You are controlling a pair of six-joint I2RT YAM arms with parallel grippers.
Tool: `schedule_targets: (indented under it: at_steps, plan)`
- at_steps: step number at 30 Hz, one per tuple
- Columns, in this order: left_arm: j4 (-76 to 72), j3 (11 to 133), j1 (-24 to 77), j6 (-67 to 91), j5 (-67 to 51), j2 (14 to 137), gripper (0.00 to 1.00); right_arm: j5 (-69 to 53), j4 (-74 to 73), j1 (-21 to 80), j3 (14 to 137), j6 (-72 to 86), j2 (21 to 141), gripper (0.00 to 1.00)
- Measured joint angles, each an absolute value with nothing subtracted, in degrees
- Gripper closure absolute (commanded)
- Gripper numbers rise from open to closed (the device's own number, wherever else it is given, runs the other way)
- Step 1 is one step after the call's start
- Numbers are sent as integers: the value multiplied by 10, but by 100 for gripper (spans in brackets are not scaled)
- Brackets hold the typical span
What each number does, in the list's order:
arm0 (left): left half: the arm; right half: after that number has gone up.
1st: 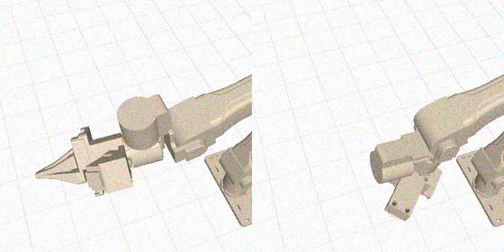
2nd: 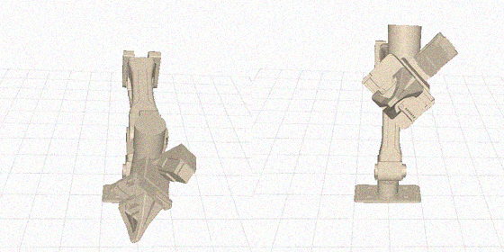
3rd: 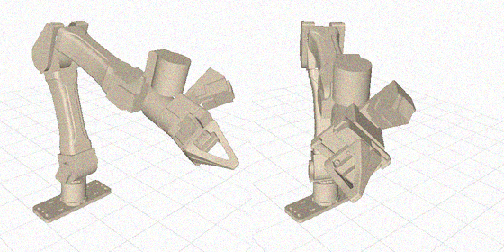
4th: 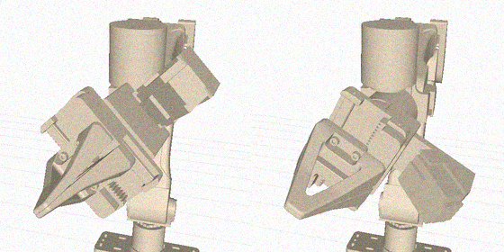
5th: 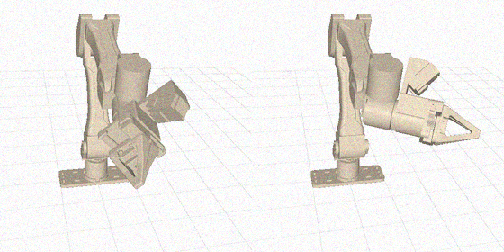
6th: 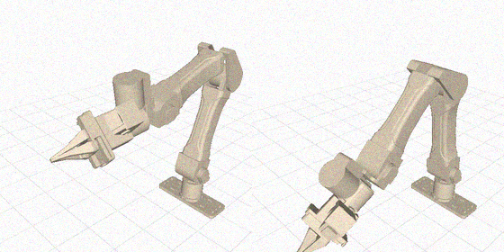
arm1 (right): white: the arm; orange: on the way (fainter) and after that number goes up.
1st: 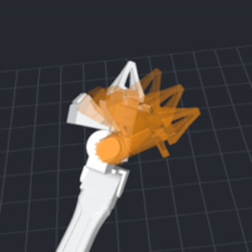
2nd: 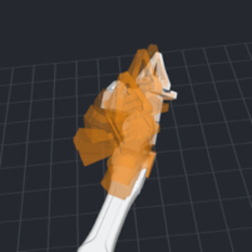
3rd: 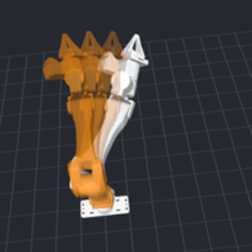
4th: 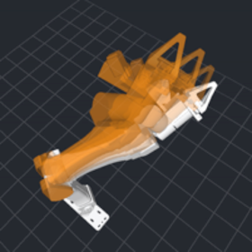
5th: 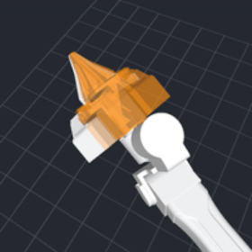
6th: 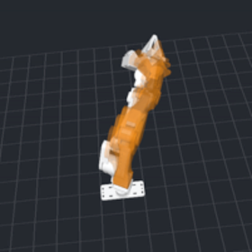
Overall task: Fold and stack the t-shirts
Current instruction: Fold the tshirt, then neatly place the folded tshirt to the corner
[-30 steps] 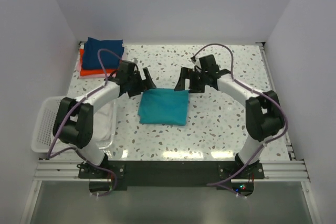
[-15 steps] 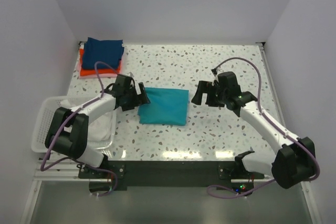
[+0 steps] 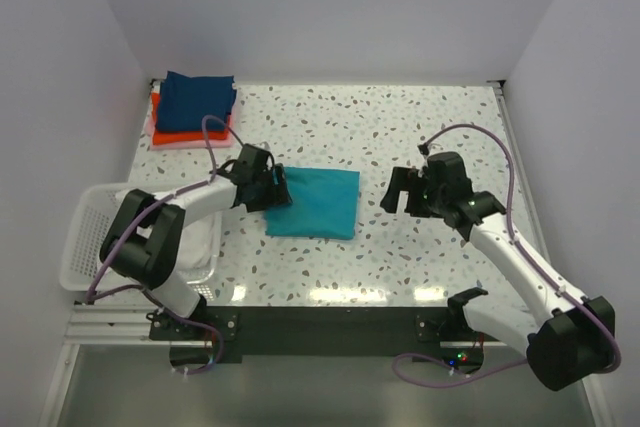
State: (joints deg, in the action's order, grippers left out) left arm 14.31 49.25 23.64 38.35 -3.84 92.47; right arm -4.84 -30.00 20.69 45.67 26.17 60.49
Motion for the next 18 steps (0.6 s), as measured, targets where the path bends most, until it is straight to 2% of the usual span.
schedule_targets:
  at_steps: [10,16,18]
  plan:
    - [145,511,280,397,32,952,59,-38,-309,200,444,244,591,1]
    - [151,543,301,415,66,985,87,-38,-313,191,433,234,588,1]
    - [158,555,304,417,73,994,100,-37,-314,187,430,229,585,1]
